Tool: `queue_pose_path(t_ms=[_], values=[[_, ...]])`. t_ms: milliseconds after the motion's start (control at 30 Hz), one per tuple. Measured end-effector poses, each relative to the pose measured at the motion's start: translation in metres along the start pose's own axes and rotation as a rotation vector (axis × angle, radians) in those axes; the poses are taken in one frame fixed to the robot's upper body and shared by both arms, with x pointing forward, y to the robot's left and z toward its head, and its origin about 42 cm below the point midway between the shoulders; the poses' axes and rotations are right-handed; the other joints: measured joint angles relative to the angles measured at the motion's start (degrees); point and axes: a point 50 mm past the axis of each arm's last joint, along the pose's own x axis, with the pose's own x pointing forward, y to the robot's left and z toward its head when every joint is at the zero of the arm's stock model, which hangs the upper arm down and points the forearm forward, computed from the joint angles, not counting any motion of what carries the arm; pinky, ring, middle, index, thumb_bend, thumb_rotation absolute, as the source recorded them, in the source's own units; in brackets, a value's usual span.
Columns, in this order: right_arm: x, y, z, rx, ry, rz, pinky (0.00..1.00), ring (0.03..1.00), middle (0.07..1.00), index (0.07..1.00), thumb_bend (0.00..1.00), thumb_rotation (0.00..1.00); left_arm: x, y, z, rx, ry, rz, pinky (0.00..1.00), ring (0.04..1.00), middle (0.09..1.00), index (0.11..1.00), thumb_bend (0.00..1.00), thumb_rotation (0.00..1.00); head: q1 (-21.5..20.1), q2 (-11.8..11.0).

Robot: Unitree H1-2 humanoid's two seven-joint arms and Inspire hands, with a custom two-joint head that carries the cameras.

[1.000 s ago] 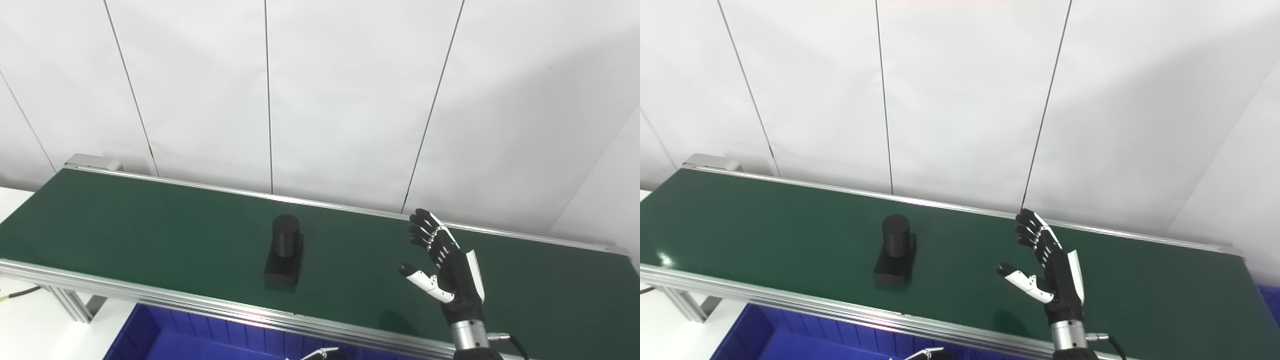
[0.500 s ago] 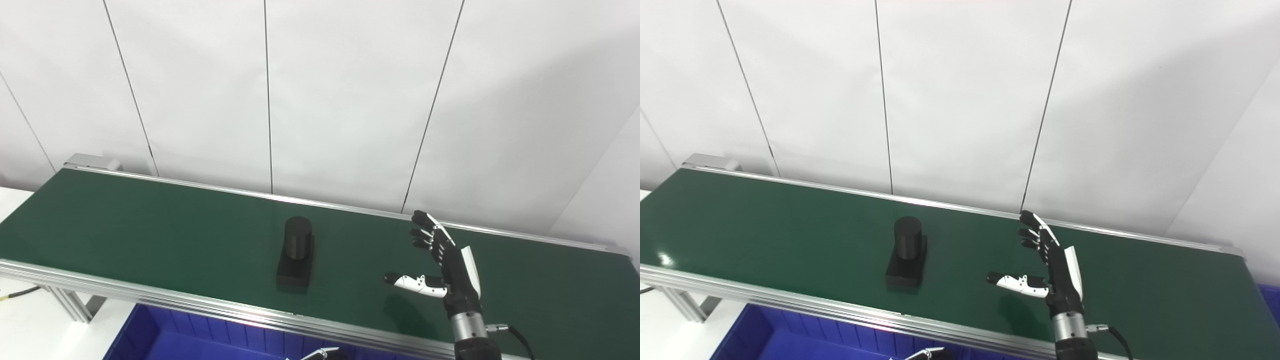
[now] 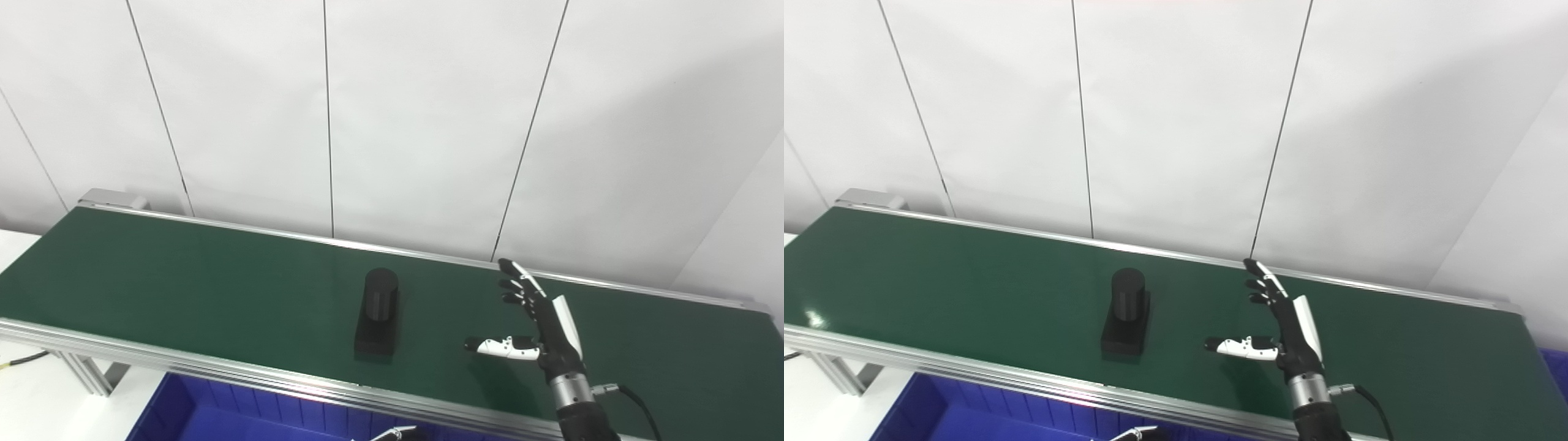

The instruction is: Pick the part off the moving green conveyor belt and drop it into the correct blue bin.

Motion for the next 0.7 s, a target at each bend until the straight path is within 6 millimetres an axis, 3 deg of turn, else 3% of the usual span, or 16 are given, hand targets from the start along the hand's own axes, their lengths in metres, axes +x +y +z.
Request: queue_pose_path(t_ms=[267,700], values=[[-0.001,0.006,-0.004,-0.033,0.014,0.040,0.76,0.840,0.897,0.875,1.00,0.20,0.000,0.001,0.000,0.000,0.000,0.002,0.70,0.765,0.774,0.768,0.96,0.64,0.2,0.0],[0.004,0.014,0.000,-0.105,-0.009,0.066,0.74,0.826,0.882,0.881,0.99,0.23,0.000,0.000,0.000,0.000,-0.002,0.001,0.69,0.762,0.774,0.767,0.97,0.65,-0.3,0.3]])
